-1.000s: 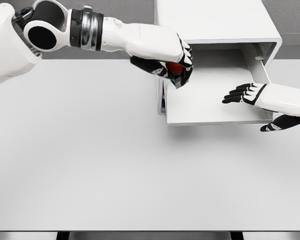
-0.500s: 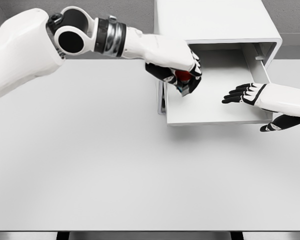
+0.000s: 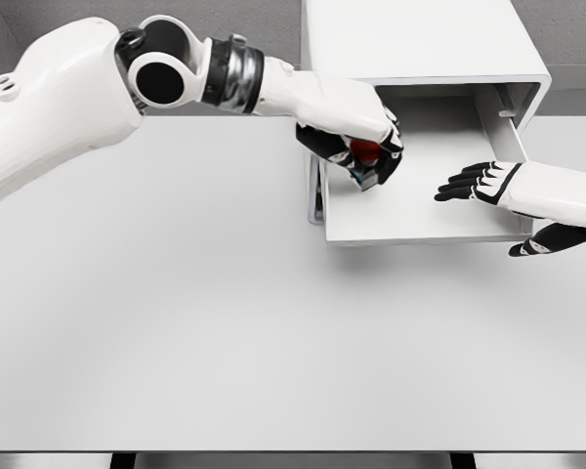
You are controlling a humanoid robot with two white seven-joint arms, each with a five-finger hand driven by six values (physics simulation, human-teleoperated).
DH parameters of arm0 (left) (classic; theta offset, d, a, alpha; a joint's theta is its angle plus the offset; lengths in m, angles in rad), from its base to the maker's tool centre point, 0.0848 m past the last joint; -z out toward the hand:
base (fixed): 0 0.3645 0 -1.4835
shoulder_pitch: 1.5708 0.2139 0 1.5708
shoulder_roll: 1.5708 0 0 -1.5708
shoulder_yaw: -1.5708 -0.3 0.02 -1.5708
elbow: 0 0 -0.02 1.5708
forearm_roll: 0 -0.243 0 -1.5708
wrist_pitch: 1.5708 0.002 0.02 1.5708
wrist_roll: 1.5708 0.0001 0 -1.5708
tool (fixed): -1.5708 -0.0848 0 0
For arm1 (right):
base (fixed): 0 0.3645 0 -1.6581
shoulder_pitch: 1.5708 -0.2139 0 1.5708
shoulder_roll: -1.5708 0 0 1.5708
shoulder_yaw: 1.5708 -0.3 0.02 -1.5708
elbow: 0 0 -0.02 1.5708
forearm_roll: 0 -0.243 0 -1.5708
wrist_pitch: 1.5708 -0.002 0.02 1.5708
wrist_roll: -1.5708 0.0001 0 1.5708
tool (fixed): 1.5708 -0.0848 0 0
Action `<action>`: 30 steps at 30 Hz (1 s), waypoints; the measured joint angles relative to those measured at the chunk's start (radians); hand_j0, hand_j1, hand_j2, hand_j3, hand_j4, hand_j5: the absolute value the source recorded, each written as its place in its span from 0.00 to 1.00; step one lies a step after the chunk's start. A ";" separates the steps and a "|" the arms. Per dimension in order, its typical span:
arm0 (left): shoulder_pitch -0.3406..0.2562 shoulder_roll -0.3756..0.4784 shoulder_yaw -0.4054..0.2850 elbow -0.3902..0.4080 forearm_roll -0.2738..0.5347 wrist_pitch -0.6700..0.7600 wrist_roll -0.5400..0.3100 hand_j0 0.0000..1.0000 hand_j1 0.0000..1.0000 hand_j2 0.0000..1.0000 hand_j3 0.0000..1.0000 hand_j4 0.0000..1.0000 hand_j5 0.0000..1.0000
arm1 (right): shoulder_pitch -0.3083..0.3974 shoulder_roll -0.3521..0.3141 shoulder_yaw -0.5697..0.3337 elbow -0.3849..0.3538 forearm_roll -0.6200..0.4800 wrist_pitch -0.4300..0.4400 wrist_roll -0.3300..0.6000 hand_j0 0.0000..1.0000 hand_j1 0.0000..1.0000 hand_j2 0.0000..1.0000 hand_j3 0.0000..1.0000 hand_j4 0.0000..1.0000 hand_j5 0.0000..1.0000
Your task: Slide open multi-storey tabletop storage cabinets and put open load switch and slide close multi-storey tabletop storage cabinets
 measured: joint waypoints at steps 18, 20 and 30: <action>0.267 0.375 0.236 -0.434 0.122 0.001 0.038 1.00 1.00 1.00 1.00 1.00 1.00 | 0.000 0.001 0.001 0.000 0.000 0.000 -0.001 1.00 1.00 1.00 1.00 1.00 1.00; 0.481 0.515 0.388 -0.478 0.146 0.000 0.047 1.00 1.00 1.00 1.00 1.00 1.00 | 0.000 0.003 0.001 0.000 0.000 0.000 -0.001 1.00 1.00 1.00 1.00 1.00 1.00; 0.996 0.699 0.822 -0.467 0.173 0.000 0.048 1.00 1.00 1.00 1.00 1.00 1.00 | -0.002 0.049 0.005 0.019 0.000 0.000 0.003 1.00 1.00 1.00 1.00 1.00 1.00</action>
